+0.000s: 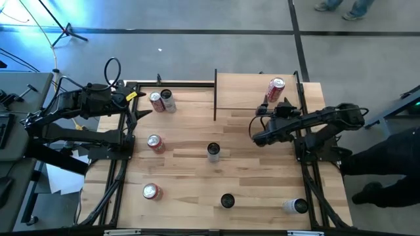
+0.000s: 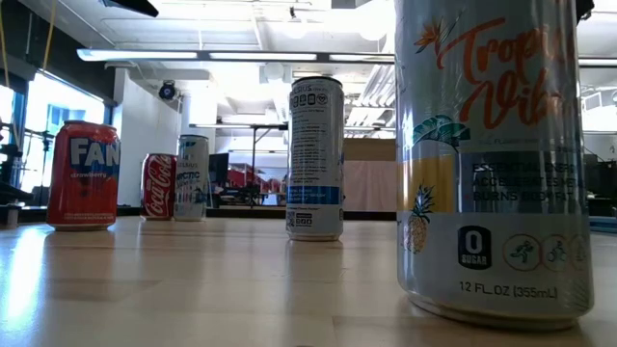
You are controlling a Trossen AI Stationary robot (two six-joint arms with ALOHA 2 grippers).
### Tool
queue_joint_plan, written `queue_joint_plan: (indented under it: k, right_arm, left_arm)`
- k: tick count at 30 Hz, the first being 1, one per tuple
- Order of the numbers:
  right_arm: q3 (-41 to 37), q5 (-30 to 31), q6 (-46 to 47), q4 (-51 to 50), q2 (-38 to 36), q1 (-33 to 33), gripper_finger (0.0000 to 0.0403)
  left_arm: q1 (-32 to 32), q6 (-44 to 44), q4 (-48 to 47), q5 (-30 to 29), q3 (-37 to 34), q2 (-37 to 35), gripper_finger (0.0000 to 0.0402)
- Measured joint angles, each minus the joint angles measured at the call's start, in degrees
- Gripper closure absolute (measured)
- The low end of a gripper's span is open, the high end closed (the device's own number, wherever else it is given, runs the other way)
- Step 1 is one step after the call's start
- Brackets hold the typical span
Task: Place canned beverage on shelf
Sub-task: Put the red soda can on the shelf
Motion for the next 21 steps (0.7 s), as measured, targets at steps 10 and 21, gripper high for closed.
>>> queue_joint_plan:
  k: [10,21]
  right_arm:
    - [0.0,3.4,-1.7,3.8,0.0,-3.7,0.0003]
    - [0.0,4.2,-5.9,9.2,0.0,-7.7,0.0003]
  left_arm:
    - [0.0,0.0,0.0,0.0,0.0,0.0,0.0067]
    - [0.0,0.0,0.0,0.0,0.0,0.0,0.0067]
